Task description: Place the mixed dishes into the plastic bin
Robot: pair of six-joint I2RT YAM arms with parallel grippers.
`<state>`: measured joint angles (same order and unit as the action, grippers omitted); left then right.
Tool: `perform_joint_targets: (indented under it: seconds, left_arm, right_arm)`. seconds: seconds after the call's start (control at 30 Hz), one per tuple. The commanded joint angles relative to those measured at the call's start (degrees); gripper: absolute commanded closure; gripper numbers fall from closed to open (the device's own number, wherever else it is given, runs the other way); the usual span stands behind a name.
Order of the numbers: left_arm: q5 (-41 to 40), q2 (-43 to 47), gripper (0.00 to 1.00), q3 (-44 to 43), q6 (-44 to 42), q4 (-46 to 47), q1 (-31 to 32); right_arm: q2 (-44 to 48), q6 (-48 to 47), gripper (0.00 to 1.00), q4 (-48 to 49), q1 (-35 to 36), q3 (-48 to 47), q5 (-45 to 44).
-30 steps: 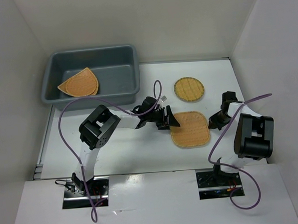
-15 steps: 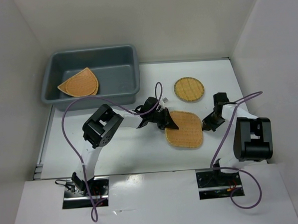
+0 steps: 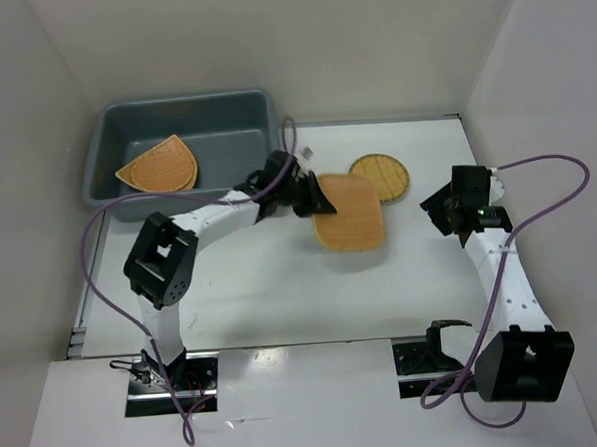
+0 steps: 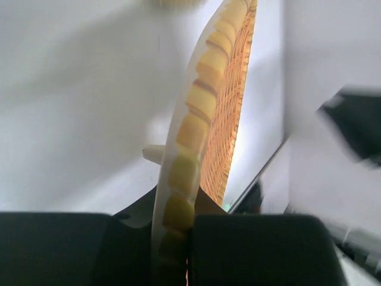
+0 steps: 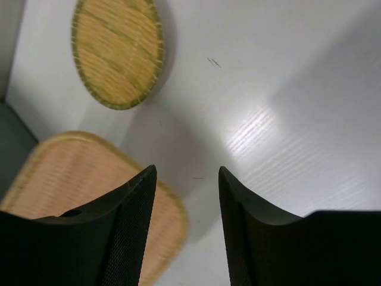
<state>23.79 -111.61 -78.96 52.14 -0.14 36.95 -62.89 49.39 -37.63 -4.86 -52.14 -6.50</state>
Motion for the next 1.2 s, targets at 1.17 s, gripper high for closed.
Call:
perform_joint_targets:
  seconds: [1.17]
  left_arm:
    - [-10.87, 4.93, 1.0, -0.93, 6.39, 6.29, -55.14]
  right_arm:
    - [8.49, -4.39, 0.46, 3.09, 0.03, 8.28, 5.89]
